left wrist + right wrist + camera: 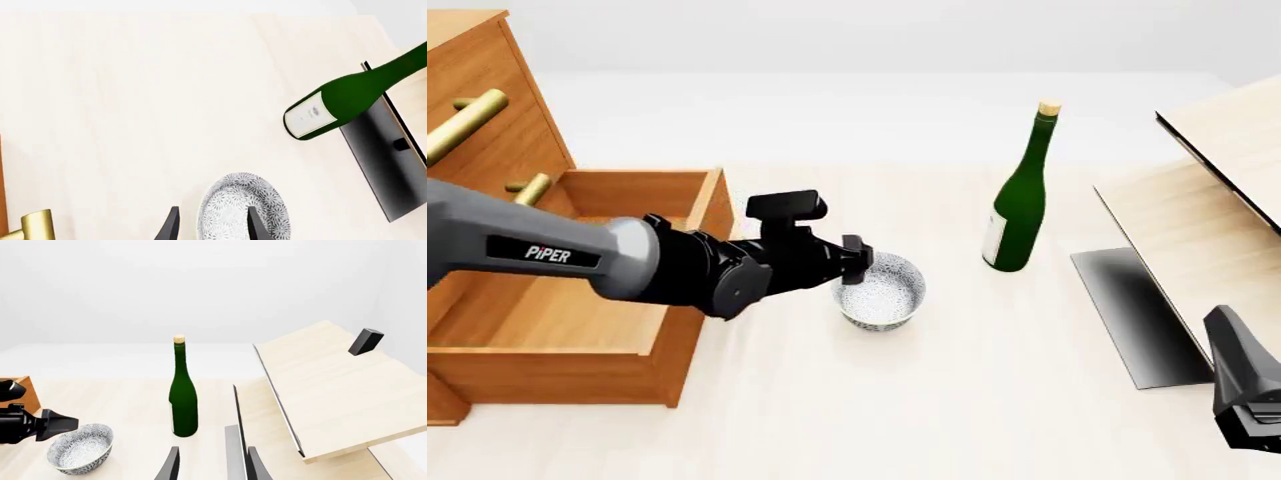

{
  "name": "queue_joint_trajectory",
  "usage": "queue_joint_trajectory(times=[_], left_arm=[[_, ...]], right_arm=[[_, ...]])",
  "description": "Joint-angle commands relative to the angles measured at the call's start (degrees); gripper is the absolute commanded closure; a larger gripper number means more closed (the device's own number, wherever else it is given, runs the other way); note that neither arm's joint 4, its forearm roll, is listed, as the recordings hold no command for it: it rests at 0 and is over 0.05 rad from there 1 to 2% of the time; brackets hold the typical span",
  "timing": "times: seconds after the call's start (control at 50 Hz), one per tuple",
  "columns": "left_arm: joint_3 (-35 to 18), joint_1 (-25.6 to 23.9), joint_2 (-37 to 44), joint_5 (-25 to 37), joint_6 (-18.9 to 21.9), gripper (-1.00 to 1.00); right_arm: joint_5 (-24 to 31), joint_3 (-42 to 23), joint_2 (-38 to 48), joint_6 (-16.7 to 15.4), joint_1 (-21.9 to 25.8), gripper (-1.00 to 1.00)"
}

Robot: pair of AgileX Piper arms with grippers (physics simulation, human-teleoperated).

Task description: Put the bowl in the bottom drawer of the cabinet and close it.

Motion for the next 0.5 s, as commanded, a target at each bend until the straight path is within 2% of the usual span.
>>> queue_joint_trajectory(times=[0.02, 0.5], left_arm=[[-0.7, 0.0, 2.2, 0.0, -1.9, -1.0], [-1.0, -0.5, 5.5, -0.5, -3.5, -1.0]], right_arm=[[0.0, 0.0, 0.0, 0.0, 0.0, -1.0], [0.0, 0.0, 0.0, 0.0, 0.0, -1.0]])
